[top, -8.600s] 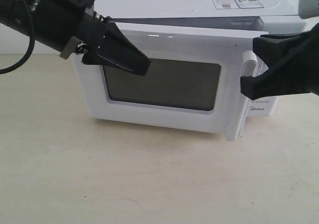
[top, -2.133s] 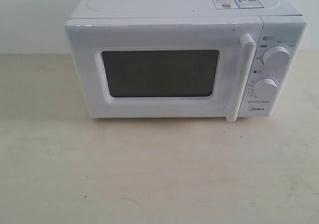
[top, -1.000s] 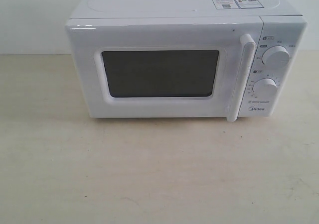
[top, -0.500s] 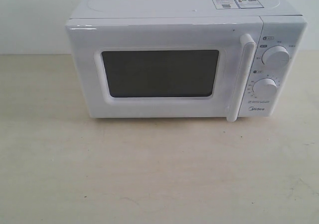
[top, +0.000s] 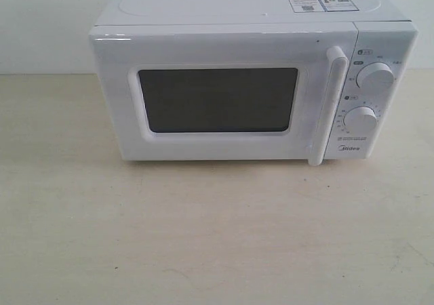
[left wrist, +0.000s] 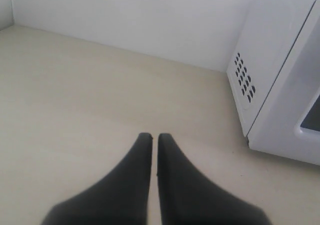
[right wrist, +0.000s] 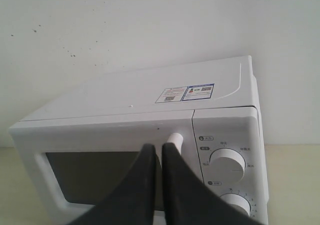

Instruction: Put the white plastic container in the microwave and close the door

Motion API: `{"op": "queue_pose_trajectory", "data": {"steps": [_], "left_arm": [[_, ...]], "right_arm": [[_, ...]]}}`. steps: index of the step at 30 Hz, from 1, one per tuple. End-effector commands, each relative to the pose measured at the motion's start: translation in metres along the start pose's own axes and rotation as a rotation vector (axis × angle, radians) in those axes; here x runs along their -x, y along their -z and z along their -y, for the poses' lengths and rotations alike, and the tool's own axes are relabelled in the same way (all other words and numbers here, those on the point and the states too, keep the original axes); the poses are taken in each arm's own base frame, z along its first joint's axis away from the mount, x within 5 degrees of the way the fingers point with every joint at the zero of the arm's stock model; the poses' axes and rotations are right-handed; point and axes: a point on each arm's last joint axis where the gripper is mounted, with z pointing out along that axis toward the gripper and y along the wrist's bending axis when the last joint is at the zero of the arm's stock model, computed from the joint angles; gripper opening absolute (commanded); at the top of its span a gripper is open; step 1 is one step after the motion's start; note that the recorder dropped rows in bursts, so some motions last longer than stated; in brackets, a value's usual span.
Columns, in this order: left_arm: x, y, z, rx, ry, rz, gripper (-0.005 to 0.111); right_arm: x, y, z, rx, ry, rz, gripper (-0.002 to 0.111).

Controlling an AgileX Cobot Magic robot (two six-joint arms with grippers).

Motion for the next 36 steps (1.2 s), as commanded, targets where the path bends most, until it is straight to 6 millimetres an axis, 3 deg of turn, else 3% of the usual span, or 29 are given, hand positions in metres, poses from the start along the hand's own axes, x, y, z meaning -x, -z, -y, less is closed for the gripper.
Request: {"op": "queue_pose_trajectory", "data": {"steps": [1,8,36], "left_arm": [[-0.0014,-0.0002,-0.0001,0.000,0.003,-0.005,0.004],[-0.0028,-0.0001,-0.0012,0.010,-0.131,-0.021,0.004],[-0.0028,-0.0001,-0.0012,0.010,-0.133,-0.021,0.004]], "right_arm": [[-0.0015,0.0004,0.0008,-0.005,0.002,-0.002,0.003],[-0.0015,0.0004,-0.0005,0.009,0.003,-0.002,0.003],[-0.0015,0.0004,-0.0003,0.007,0.001,-0.002,0.003]]}}
